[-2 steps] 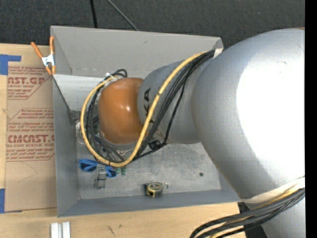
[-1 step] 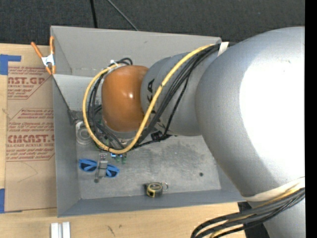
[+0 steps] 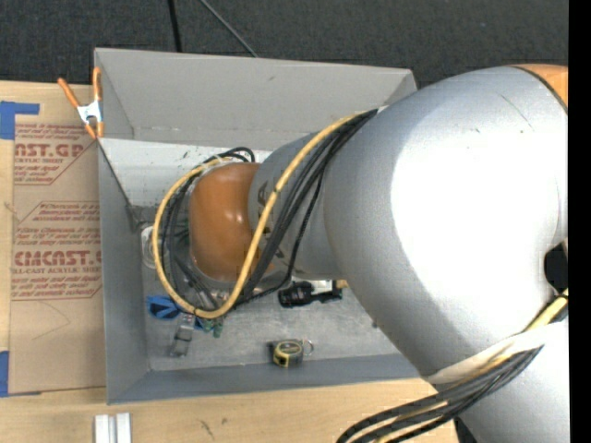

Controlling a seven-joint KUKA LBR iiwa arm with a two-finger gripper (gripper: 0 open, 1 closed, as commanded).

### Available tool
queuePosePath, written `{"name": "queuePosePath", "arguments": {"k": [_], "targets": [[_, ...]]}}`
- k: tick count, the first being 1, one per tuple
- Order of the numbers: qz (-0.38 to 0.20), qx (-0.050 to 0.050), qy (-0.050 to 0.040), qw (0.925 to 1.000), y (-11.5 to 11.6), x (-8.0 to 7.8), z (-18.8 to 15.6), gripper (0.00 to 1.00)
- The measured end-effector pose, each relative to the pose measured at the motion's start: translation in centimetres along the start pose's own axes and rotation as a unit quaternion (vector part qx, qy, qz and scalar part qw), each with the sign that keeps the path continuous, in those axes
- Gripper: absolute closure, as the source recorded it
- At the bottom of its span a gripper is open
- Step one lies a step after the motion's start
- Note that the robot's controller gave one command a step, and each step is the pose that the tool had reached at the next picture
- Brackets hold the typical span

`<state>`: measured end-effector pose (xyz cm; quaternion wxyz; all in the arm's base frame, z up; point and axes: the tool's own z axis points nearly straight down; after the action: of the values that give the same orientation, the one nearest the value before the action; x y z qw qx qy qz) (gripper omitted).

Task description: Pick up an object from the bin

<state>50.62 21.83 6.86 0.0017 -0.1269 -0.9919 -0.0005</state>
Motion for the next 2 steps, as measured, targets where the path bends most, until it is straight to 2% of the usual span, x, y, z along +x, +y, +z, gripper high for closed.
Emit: {"name": "queuePosePath", "arguments": {"k": [1, 2], "targets": [[0.000, -0.001, 0.0002, 1.0000, 0.07, 0.02, 0.01, 0.00], [0.000, 0.000, 0.0003, 1.0000, 0.01, 0.00, 0.04, 1.00]]}}
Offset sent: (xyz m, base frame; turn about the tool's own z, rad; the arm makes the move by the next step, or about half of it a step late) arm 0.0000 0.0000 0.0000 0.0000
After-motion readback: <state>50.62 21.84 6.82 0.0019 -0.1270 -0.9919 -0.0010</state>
